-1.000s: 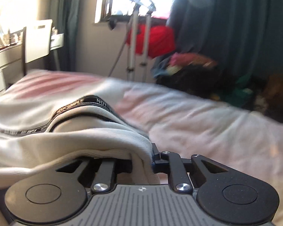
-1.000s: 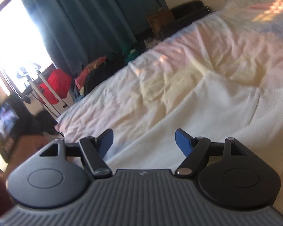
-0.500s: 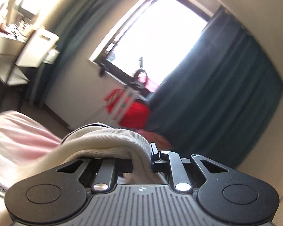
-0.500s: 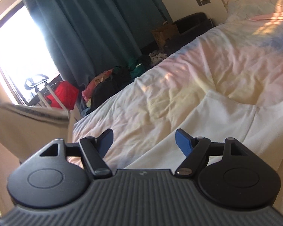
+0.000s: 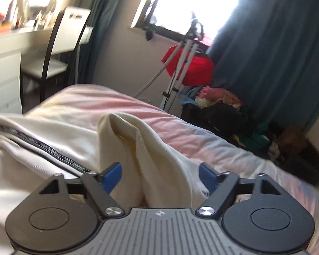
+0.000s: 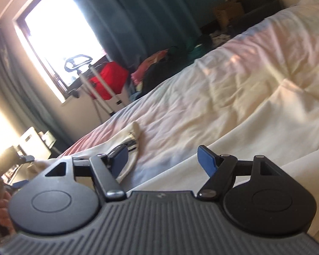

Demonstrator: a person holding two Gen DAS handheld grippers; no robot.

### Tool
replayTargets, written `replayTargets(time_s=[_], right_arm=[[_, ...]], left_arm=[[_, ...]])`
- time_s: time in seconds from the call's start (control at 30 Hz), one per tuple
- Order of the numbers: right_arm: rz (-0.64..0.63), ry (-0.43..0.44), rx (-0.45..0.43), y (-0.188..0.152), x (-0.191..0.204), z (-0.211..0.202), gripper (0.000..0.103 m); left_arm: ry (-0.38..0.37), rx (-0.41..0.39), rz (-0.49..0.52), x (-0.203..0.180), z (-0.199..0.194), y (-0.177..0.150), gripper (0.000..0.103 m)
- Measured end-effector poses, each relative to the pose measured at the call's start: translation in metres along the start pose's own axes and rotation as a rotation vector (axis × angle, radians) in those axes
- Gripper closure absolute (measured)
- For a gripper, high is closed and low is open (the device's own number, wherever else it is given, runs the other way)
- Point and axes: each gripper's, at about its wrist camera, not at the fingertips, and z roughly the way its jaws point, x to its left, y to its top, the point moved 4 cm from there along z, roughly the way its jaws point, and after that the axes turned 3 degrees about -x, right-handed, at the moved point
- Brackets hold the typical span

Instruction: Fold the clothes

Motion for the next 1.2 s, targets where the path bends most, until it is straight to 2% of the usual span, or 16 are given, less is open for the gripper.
replayTargets(time_s=[0.07, 0.2, 0.33, 0.43, 0.57, 0.73, 0.93, 1.03, 1.07, 1.1, 1.2], right_arm=[[-0.016, 0.034, 0.014, -0.005, 0.008, -0.002, 0.028], [-0.042, 0.096, 0.036, -0.013, 0.024, -0.008, 0.028], [-0.141, 0.1, 0.022, -0.02, 0.042, -0.019, 0.028], [-0.194, 0.11, 0.022, -0.026, 0.052, -0.026, 0.028], [-0.205, 0.146, 0.067, -0.037, 0.061, -0.031, 0.028], [0.015, 0.252, 0.217, -0.054, 0.053, -0.026, 0.028], [0.217, 0.275, 0.332, -0.07, 0.069, 0.006, 0.027], [0.262, 0.277, 0.37, -0.075, 0.093, 0.038, 0.027], [0.278, 0.276, 0.376, -0.077, 0.1, 0.05, 0.02], [0.305, 0.27, 0.38, -0.08, 0.105, 0.062, 0.017], [0.407, 0.25, 0.4, -0.09, 0.114, 0.099, 0.017]], left_arm=[[-0.019, -0.011, 0.04, -0.003, -0.023, -0.009, 0.02], [0.018, -0.08, 0.132, 0.0, -0.078, -0.028, 0.017], [0.058, -0.151, 0.223, 0.003, -0.134, -0.048, 0.013], [0.074, -0.182, 0.279, 0.008, -0.164, -0.061, 0.013], [0.06, -0.217, 0.35, 0.013, -0.18, -0.082, 0.011], [-0.02, -0.195, 0.272, 0.04, -0.174, -0.104, 0.01], [-0.061, -0.138, 0.209, 0.057, -0.157, -0.122, 0.01], [-0.036, -0.174, 0.197, 0.069, -0.149, -0.121, 0.008], [-0.023, -0.179, 0.179, 0.075, -0.146, -0.121, 0.008], [-0.012, -0.18, 0.159, 0.081, -0.142, -0.121, 0.008], [-0.003, -0.17, 0.116, 0.097, -0.132, -0.122, 0.008]])
